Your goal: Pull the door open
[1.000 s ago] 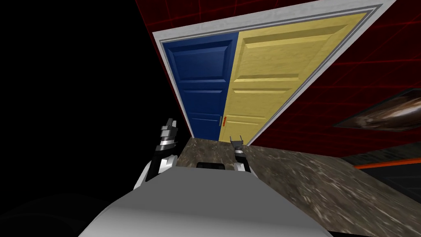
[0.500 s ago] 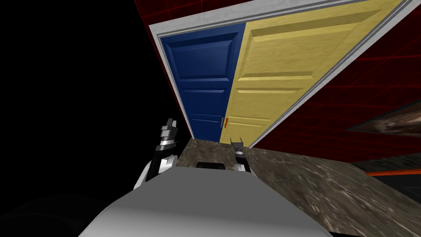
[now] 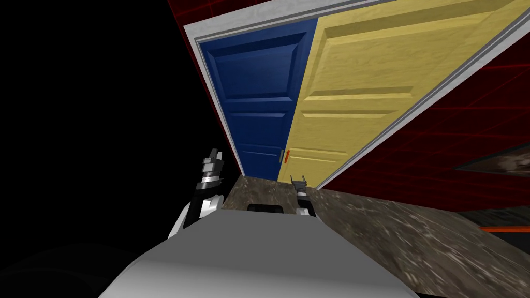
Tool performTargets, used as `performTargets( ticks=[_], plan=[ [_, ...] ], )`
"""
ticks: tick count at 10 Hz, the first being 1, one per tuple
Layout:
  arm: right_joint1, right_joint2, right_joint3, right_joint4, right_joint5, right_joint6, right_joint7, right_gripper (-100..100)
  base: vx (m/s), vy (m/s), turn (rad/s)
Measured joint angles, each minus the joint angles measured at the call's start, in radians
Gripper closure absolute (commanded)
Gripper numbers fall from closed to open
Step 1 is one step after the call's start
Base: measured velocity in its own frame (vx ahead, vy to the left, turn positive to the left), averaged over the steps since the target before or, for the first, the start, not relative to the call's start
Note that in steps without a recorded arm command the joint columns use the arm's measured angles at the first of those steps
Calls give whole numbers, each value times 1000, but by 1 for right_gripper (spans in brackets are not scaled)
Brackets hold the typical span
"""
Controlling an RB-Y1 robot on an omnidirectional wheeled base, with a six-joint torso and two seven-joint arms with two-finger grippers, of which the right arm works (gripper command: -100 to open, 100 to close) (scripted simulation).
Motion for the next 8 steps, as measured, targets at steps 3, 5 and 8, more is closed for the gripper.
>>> performTargets(
  ticks=[3,5,8],
  plan=[
    [-9,-9,8,43,-25,-2,-59,-100,106,25,26],
    [-22,-17,13,82,-41,-8,-98,-100,104,9,22],
    [-31,-24,21,124,-62,-13,-148,-100,98,6,25]
  ],
)
